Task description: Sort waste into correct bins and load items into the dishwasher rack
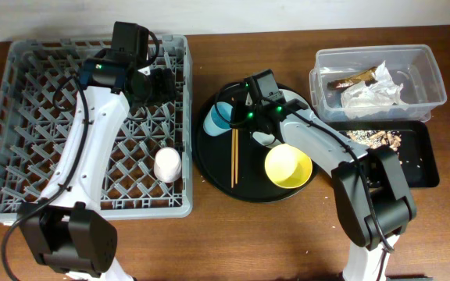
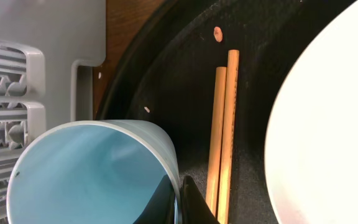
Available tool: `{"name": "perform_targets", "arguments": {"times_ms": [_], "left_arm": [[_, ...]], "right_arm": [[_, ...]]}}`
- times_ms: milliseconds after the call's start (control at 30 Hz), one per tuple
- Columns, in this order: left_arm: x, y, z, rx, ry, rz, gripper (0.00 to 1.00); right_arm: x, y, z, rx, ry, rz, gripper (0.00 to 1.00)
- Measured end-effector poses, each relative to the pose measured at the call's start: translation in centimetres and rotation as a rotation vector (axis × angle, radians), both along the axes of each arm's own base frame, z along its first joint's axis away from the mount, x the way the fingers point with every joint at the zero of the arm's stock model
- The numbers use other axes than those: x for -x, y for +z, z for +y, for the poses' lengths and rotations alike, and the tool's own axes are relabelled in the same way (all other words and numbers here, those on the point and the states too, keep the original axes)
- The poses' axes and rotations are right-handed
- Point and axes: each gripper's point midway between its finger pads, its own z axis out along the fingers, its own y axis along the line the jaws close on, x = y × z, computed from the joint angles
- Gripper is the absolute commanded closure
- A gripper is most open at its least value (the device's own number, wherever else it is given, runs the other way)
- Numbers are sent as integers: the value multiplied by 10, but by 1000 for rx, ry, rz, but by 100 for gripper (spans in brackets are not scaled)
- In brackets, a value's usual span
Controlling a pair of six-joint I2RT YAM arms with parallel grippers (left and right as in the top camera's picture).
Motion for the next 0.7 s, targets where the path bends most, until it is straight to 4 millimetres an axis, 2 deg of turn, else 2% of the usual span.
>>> {"name": "perform_targets", "arguments": {"times_ms": [67,100,133,233,267,333,367,433,533,700], "left_arm": [[0,0,-1,8,-4,1,13],[1,0,-4,22,-12,4,5],[2,0,-10,50,-27,8,1],[7,5,-40,200,-124,25,1],[11,9,-56,276,-200,25,1],[17,22,-82,401,-336,9,1],[21,34,-100,493,-433,-16,1],[28,55,-122,622,-574,-67,1],[43,85,-144,791,-751,-134,1],[66,116,-157,959,-935,-200,1]], "right_arm": [[4,0,-2,-29,19,31,96],[6,2,-9,-45,23,53,96],[6,13,-21,-85,26,64,96],[-10,91,-75,-274,36,-57,96],[-13,128,-100,-364,61,-133,96],[-8,153,-114,-463,119,-176,96],[-2,161,-113,-517,170,-188,96],[8,182,-98,-604,301,-244,96],[23,200,-76,-681,443,-291,96],[39,224,-53,-762,599,-347,96]]}}
